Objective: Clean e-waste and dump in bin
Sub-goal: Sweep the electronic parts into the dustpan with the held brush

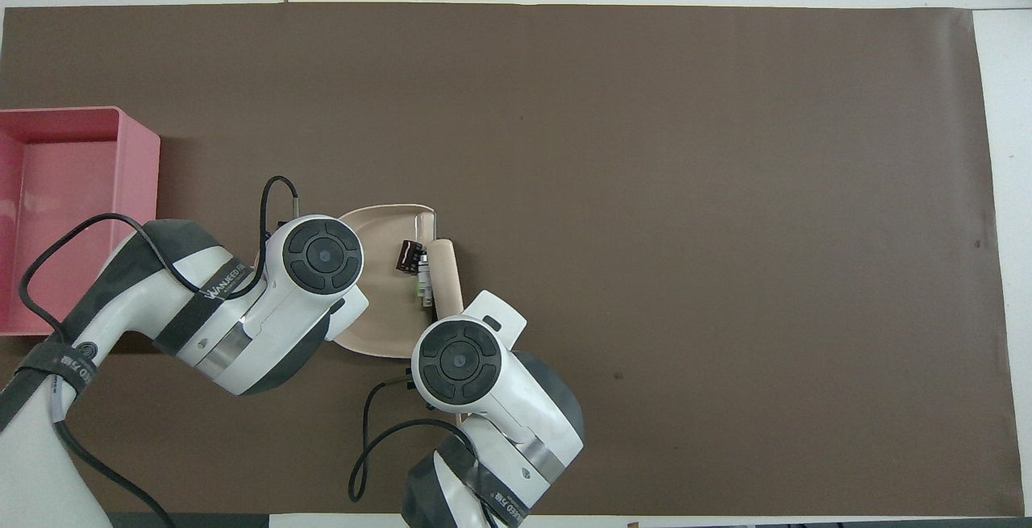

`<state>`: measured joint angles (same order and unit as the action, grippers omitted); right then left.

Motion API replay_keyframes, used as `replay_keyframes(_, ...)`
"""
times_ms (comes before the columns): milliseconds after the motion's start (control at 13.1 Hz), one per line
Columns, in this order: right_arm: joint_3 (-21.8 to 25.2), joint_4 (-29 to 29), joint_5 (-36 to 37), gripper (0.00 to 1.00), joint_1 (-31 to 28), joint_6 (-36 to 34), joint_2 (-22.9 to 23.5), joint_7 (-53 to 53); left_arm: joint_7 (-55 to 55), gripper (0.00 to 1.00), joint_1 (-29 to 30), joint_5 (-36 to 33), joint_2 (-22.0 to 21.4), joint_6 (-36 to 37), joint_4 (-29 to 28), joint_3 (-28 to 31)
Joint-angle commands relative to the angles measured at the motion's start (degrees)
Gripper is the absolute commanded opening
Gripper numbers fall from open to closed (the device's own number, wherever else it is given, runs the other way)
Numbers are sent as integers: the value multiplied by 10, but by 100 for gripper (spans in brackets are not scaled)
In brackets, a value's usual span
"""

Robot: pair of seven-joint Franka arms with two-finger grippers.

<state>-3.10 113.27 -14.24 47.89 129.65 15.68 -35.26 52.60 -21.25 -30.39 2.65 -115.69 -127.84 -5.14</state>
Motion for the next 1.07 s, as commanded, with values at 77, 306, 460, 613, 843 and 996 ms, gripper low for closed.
replay_keyframes(77, -20, -29, -170, 0, 0, 76, 34, 98, -4, 0, 0, -11, -10, -24, -20, 2)
replay_keyframes(306, -18, -41, -178, 0, 0, 56, 27, 80, -1, 0, 5, -10, -10, -40, -21, 1)
replay_keyframes(460, -13, -31, -148, 0, -2, 35, -6, 18, 0, 0, 16, -5, -10, -61, -28, 1)
replay_keyframes(613, -13, -16, -101, 0, -13, -5, -55, -14, 9, 0, 21, 5, -10, -69, -30, 1)
replay_keyframes(843, -13, -2, -41, 0, -36, -75, -107, -65, 79, 0, 41, 53, -18, -68, -12, 2)
replay_keyframes(996, -13, -1, 25, 0, -87, -146, -137, -94, 133, 0, 60, 78, -36, -57, 0, 4)
